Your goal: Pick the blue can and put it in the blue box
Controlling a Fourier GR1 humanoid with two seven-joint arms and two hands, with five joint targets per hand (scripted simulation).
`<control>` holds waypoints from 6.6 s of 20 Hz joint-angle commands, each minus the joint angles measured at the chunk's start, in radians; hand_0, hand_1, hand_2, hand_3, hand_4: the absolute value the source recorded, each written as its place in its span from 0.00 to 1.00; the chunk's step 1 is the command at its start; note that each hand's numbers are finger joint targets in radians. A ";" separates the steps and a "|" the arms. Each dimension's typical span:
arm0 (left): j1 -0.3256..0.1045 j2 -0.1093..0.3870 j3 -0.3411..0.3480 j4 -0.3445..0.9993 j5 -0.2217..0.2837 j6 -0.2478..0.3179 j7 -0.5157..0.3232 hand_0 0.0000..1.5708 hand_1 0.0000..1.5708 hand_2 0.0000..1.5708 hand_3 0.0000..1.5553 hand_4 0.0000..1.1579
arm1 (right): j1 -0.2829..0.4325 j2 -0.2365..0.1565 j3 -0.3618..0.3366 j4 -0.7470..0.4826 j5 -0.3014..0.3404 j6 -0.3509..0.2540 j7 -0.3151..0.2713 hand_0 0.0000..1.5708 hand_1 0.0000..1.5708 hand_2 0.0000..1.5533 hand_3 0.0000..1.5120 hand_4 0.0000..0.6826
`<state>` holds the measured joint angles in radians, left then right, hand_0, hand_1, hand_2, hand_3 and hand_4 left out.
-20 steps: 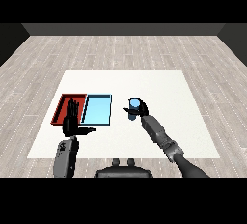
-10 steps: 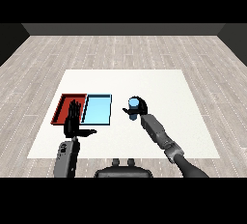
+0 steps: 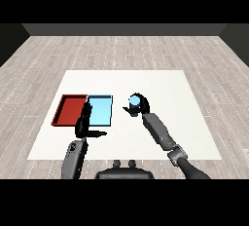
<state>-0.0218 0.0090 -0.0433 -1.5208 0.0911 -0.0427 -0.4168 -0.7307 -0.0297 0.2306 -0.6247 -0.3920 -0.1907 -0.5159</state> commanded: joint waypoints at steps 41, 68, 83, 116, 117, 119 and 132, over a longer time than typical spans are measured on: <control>-0.410 -0.009 -0.337 0.501 0.172 0.250 0.031 0.00 0.00 0.00 0.00 0.00 | 0.243 0.030 0.111 -0.607 0.200 0.022 0.209 0.89 0.89 0.94 0.94 1.00; -0.420 0.002 -0.473 0.479 0.030 0.460 0.058 0.20 0.20 0.31 0.21 0.16 | 0.143 0.029 0.327 -0.563 0.111 -0.108 0.187 0.93 0.93 0.94 0.92 0.87; -0.450 -0.007 -0.436 0.551 0.135 0.497 -0.049 0.41 0.41 0.48 0.33 0.58 | 0.149 0.028 0.365 -0.606 0.069 -0.156 0.185 0.91 0.91 0.94 0.92 0.87; -0.420 0.011 -0.377 0.585 0.150 0.478 -0.026 1.00 1.00 1.00 0.96 0.98 | 0.329 0.004 0.205 -0.818 0.082 -0.021 0.296 0.00 0.00 0.00 0.00 0.00; -0.529 -0.008 -0.408 0.713 0.212 0.519 -0.058 1.00 1.00 1.00 0.96 0.98 | 0.334 -0.001 0.194 -0.802 0.085 -0.016 0.273 0.00 0.00 0.00 0.00 0.00; -0.469 0.009 -0.354 0.625 0.153 0.464 -0.028 1.00 1.00 1.00 0.97 0.97 | 0.378 -0.038 0.146 -0.844 0.045 0.039 0.277 0.00 0.00 0.00 0.00 0.00; -0.510 0.069 -0.269 0.679 0.075 0.493 0.065 1.00 1.00 1.00 0.97 0.98 | 0.653 -0.177 -0.054 -1.190 -0.038 0.072 0.267 0.00 0.00 0.00 0.00 0.00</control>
<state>-0.4794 0.0600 -0.3570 -0.8908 0.1849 0.4403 -0.3856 -0.1309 -0.1779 0.2366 -1.7448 -0.4072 -0.1249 -0.2536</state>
